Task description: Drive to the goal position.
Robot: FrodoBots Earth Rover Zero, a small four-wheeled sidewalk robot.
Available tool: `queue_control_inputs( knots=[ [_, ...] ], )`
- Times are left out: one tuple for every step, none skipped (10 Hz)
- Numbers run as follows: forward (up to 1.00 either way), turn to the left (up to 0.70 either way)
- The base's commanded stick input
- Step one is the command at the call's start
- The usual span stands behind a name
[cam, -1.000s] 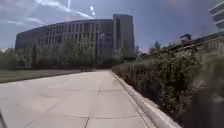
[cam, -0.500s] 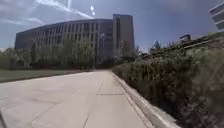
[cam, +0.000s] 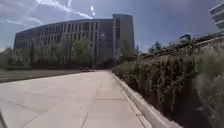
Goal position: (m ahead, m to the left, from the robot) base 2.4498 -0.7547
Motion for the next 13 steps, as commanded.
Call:
queue_control_inputs(
  knots=[
    [0.7,-0.05],
    [0.7,-0.05],
    [0.7,-0.05],
    [0.7,-0.05],
    [0.7,-0.05],
    [0.7,-0.05],
    [0.69,-0.05],
    [0.58,-0.05],
    [0.58,-0.05],
    [0.66,-0.03],
    [0.69,0.02],
    [0.7,0.3],
    [0.7,0.3]
  ],
)
